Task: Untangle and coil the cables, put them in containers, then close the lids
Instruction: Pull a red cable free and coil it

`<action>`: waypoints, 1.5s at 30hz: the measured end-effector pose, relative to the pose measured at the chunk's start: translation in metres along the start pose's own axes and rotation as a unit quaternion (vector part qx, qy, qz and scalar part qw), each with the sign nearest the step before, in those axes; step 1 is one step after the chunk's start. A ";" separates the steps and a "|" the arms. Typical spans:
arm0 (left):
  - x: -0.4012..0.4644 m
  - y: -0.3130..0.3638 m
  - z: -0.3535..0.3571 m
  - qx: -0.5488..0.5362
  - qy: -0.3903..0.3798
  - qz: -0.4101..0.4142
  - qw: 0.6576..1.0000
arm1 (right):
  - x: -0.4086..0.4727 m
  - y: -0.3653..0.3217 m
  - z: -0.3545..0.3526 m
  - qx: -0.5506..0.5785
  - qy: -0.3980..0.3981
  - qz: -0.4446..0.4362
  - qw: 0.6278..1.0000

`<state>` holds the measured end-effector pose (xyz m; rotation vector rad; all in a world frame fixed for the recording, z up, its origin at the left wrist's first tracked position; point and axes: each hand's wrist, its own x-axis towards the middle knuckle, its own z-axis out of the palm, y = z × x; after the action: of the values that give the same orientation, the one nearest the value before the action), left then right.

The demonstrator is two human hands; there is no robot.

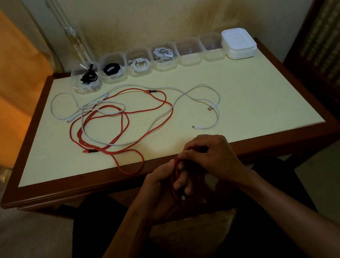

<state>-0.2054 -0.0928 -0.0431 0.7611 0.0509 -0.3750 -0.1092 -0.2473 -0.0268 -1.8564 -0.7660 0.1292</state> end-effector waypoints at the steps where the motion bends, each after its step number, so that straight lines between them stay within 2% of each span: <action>1: 0.000 0.000 0.000 -0.011 -0.002 0.003 1.000 | 0.000 0.003 0.000 0.002 -0.003 0.008 1.000; 6: 0.001 -0.003 -0.001 -0.106 0.041 0.041 0.993 | -0.004 0.024 0.004 -0.032 -0.001 0.051 0.998; 10: -0.003 -0.003 -0.008 -0.153 0.068 0.068 0.983 | -0.023 0.031 0.018 0.001 -0.037 0.092 0.995; 13: -0.006 -0.003 -0.011 -0.156 0.064 0.061 0.984 | -0.031 0.034 0.018 0.010 -0.101 0.139 0.985; 17: -0.004 -0.005 -0.009 -0.156 0.051 0.043 0.986 | -0.027 0.031 0.016 0.098 -0.192 0.170 0.962; 21: -0.003 -0.001 -0.001 -0.088 0.086 0.018 0.992 | -0.029 0.028 0.020 0.101 -0.245 0.188 0.946; 25: -0.002 0.003 0.004 -0.068 0.129 0.009 0.989 | -0.028 0.025 0.020 0.096 -0.230 0.198 0.948; 30: 0.000 0.003 0.009 -0.099 0.132 0.021 0.986 | -0.022 0.027 0.021 0.068 -0.212 0.157 0.962; 32: 0.003 0.001 0.011 -0.106 0.174 0.023 0.979 | -0.020 0.030 0.020 0.038 -0.228 0.147 0.962; 35: 0.007 0.002 0.008 -0.043 0.253 0.028 0.966 | -0.013 0.031 0.017 -0.006 -0.243 0.119 0.963; 37: 0.005 0.006 0.004 0.005 0.271 0.026 0.962 | -0.005 0.027 0.010 -0.005 -0.216 0.107 0.970; 40: -0.003 0.009 0.000 0.041 0.271 -0.005 0.962 | 0.009 0.024 -0.005 0.014 -0.141 0.094 0.985; 42: -0.006 0.010 0.001 0.044 0.243 -0.045 0.968 | 0.016 0.024 -0.010 0.025 -0.103 0.091 0.990; 45: -0.007 0.014 0.009 -0.033 0.182 -0.062 0.981 | 0.018 0.027 -0.002 0.027 -0.062 0.085 0.994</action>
<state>-0.2083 -0.0876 -0.0262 0.7557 0.4554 -0.3472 -0.0817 -0.2447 -0.0448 -1.8745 -0.6809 0.3744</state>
